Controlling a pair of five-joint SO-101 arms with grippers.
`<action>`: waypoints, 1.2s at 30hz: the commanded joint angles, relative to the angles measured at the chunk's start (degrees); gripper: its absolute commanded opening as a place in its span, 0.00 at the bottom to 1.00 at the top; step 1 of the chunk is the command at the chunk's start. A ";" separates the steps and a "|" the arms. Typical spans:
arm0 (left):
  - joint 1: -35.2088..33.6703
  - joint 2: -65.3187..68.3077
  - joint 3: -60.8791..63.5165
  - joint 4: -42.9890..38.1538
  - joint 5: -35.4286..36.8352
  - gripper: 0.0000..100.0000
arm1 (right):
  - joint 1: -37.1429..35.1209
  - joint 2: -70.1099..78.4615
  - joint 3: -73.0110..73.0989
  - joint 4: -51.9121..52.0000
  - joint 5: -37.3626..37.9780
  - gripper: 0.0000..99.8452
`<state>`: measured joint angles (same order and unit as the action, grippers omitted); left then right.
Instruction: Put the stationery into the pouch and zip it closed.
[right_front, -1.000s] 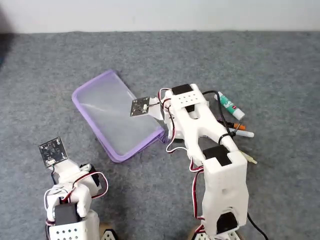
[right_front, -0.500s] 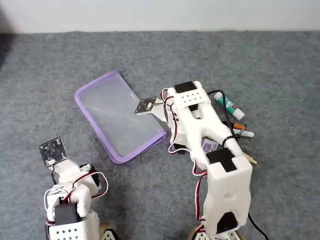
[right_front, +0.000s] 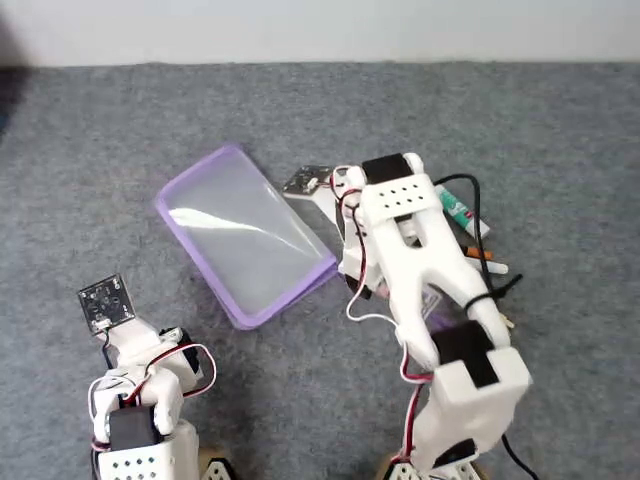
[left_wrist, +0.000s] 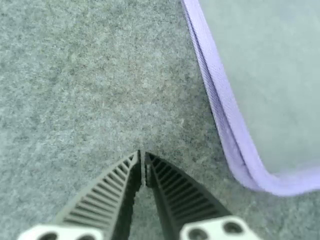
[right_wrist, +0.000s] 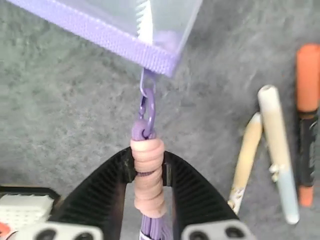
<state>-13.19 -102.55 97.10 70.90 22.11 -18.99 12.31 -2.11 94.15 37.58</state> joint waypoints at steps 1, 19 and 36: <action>-0.26 0.18 -0.75 0.18 0.53 0.02 | 0.92 -7.52 1.93 1.10 -2.02 0.01; -0.26 0.18 -0.75 0.18 0.53 0.02 | 2.15 -32.13 20.84 1.01 -8.97 0.01; -0.26 0.18 -0.75 0.18 0.53 0.02 | 9.71 -50.68 25.23 -5.67 -38.15 0.01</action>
<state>-13.19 -102.55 97.10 70.90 22.11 -9.85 -33.58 22.68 91.25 3.21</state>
